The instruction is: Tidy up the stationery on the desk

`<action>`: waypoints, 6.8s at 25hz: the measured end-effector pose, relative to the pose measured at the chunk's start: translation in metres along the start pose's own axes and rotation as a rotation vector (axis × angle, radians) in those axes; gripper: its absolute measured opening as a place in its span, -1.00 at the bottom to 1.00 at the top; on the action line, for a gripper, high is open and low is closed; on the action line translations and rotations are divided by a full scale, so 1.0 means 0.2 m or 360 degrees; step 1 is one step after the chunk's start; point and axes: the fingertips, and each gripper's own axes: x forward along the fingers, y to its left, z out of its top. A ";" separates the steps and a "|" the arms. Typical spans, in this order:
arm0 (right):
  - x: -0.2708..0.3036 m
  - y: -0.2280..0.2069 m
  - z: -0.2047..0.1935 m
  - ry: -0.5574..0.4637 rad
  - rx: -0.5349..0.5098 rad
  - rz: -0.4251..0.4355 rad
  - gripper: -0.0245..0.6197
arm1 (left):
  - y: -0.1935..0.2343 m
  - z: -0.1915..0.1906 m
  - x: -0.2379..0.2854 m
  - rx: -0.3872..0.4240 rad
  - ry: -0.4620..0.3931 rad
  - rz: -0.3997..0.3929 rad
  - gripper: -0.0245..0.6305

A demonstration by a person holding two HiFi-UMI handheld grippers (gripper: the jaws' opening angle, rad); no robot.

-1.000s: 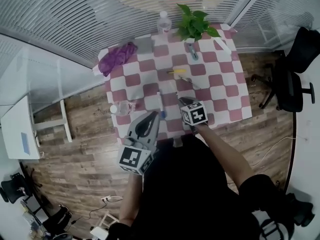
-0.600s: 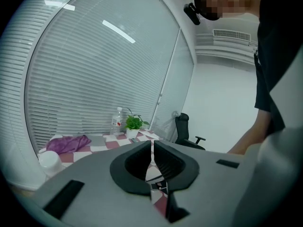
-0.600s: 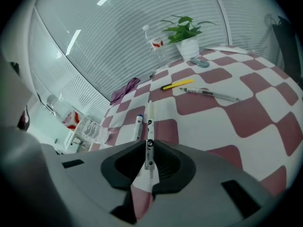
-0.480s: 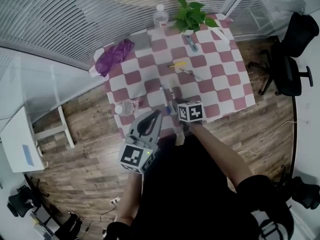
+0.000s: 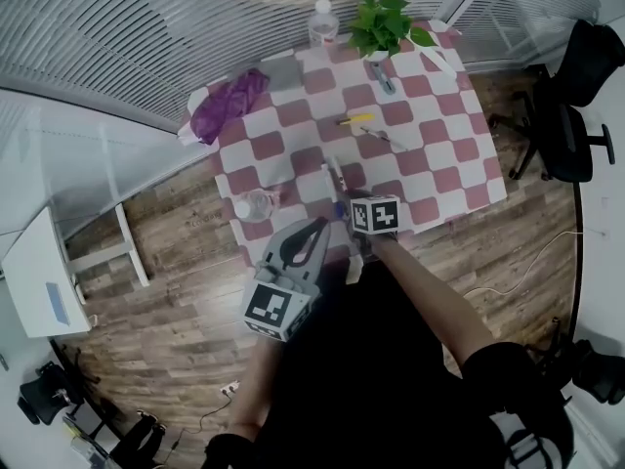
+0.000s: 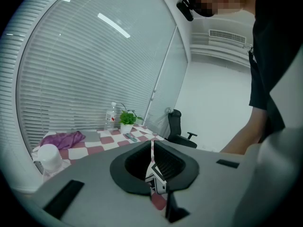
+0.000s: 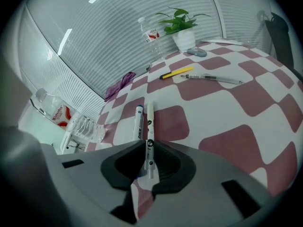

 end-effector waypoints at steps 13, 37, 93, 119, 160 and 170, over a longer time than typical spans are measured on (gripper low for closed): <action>0.01 0.01 -0.01 0.0031 0.0034 0.0050 -0.65 | 0.01 0.01 0.00 0.0013 -0.0011 -0.0006 -0.79; -0.19 -0.21 0.18 -0.0049 -0.0301 0.0059 -0.64 | -0.17 0.06 0.18 0.0009 -0.0054 0.0068 -0.79; -0.22 -0.35 0.21 -0.0073 -0.0243 0.0035 -0.73 | -0.17 0.02 0.21 -0.0072 -0.0012 0.0203 -0.79; -0.06 -0.09 -0.04 -0.0005 -0.0040 -0.0084 -0.71 | -0.03 -0.04 0.00 0.0000 0.0038 0.0016 -0.79; -0.67 -0.47 0.27 -0.0350 -0.0178 0.0035 -0.86 | 0.22 -0.19 0.77 0.0190 0.0367 0.0060 -0.79; -0.75 -0.70 0.23 -0.0288 -0.0163 0.0080 -0.86 | 0.39 -0.34 1.13 0.0388 0.0633 0.0097 -0.62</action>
